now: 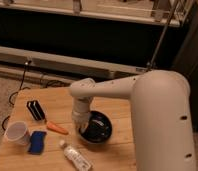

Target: Drag the ceramic bowl in a circle

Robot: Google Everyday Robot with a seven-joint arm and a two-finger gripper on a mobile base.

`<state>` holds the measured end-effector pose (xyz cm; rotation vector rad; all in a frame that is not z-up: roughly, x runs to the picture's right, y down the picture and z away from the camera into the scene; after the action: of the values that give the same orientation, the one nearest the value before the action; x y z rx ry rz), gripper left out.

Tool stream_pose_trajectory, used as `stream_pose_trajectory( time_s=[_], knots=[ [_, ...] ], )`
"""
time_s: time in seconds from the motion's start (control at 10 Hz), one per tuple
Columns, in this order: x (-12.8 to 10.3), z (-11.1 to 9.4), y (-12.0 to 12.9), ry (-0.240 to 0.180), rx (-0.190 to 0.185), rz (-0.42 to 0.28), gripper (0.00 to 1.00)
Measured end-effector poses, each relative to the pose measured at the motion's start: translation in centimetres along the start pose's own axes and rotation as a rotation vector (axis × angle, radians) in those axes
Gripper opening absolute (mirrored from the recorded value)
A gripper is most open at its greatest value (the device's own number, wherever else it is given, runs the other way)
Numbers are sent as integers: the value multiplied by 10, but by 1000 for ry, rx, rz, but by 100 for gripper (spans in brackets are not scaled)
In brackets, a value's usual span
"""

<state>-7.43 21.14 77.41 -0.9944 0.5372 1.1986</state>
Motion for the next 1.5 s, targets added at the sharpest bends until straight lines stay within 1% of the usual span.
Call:
stream_pose_trajectory(
  time_s=[0.1, 0.2, 0.3, 0.4, 0.5, 0.6, 0.7, 0.8, 0.9, 1.0, 1.1, 1.2, 1.3, 1.5],
  knots=[
    [-7, -9, -32, -33, 18, 55, 0],
    [-26, -29, -79, -92, 47, 129, 0],
    [-42, -41, -103, -128, 65, 164, 0],
    [-69, -57, -125, -174, 80, 199, 0],
    [-94, -68, -136, -207, 91, 218, 0],
    [-121, -79, -139, -238, 102, 226, 0],
    [-145, -89, -136, -260, 114, 221, 0],
    [-167, -92, -119, -266, 123, 195, 0],
    [-183, -91, -99, -264, 126, 165, 0],
    [-201, -85, -71, -254, 124, 123, 0],
    [-213, -77, -44, -241, 118, 81, 0],
    [-221, -68, -13, -228, 110, 25, 0],
    [-223, -63, 11, -219, 104, -24, 0],
    [-214, -59, 70, -204, 75, -157, 0]
  ],
)
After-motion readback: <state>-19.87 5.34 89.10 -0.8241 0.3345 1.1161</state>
